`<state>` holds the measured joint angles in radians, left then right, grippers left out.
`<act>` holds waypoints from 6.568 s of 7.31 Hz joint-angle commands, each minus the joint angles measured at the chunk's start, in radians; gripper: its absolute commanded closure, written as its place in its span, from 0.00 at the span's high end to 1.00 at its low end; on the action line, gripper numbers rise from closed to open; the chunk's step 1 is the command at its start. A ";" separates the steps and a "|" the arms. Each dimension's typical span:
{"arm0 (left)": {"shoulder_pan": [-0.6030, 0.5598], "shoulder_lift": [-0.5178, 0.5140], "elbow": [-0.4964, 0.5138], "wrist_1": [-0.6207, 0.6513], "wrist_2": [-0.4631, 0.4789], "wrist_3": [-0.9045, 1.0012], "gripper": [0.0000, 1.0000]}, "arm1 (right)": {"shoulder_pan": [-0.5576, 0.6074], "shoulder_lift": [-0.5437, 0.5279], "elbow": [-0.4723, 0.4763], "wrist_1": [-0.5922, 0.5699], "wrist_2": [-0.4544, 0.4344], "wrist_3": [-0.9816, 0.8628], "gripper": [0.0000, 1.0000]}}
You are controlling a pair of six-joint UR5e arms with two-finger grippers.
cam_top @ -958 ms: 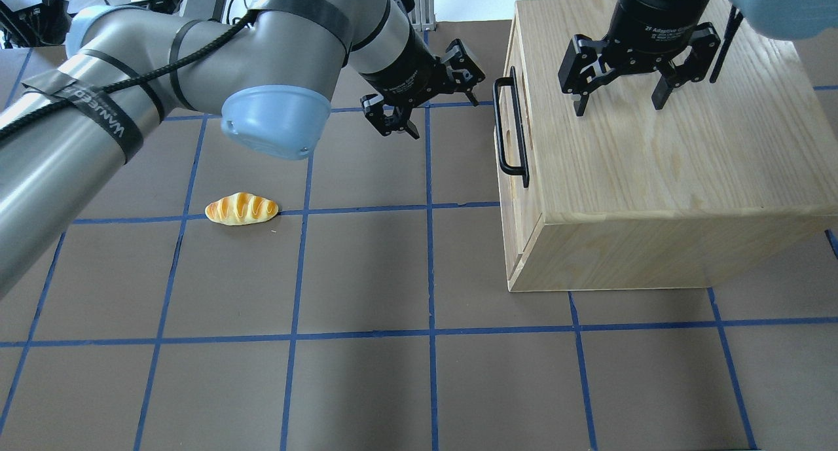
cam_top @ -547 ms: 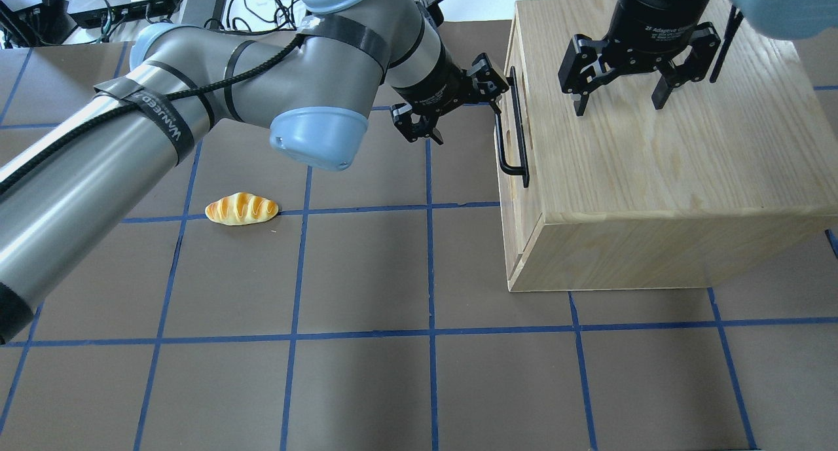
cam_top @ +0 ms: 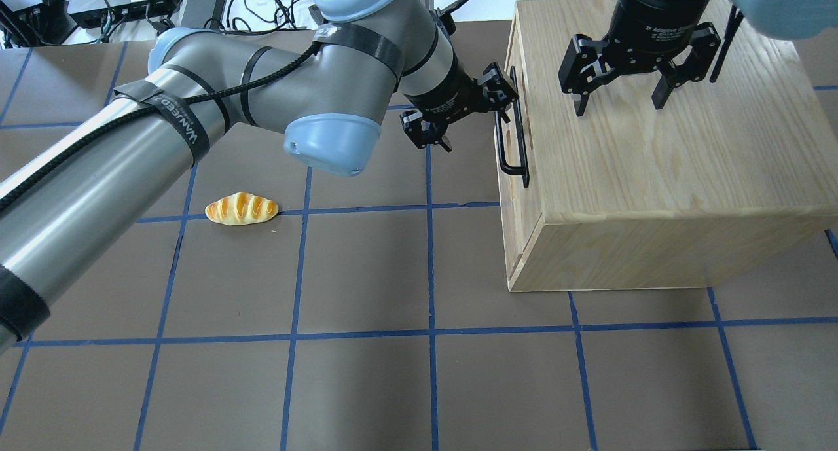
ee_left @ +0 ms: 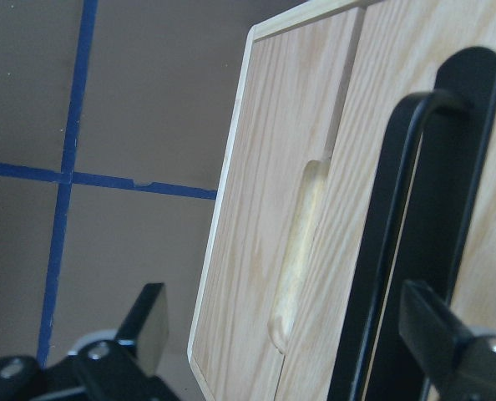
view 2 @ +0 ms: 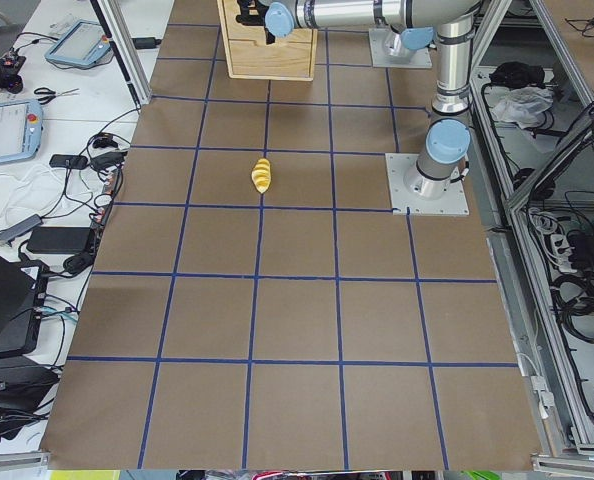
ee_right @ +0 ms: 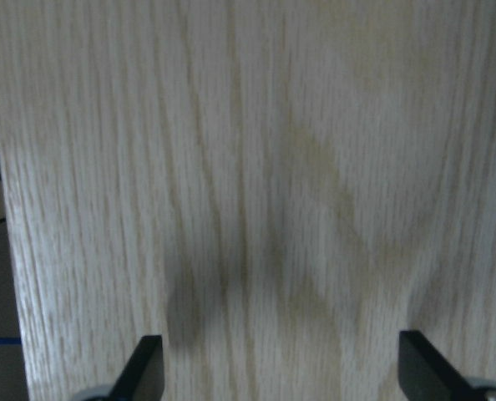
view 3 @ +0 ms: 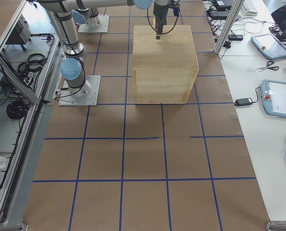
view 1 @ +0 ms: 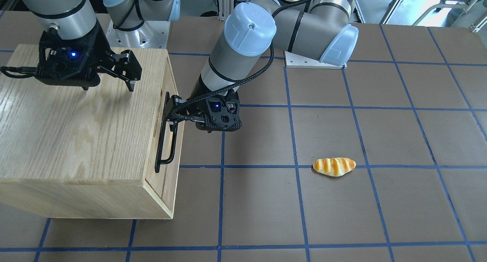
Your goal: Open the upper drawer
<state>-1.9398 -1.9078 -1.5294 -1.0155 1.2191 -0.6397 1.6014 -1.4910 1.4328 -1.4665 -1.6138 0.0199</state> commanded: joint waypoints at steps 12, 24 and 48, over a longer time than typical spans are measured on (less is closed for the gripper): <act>-0.011 -0.027 -0.003 0.017 0.008 -0.012 1.00 | 0.000 0.000 0.000 0.000 0.000 0.000 1.00; 0.007 -0.004 0.005 -0.086 0.102 0.026 1.00 | 0.000 0.000 0.000 0.000 0.000 -0.001 1.00; 0.148 0.065 -0.001 -0.336 0.103 0.189 1.00 | 0.000 0.000 0.000 0.000 0.000 0.000 1.00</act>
<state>-1.7933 -1.8491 -1.5313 -1.3301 1.3211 -0.4533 1.6015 -1.4910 1.4333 -1.4665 -1.6138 0.0191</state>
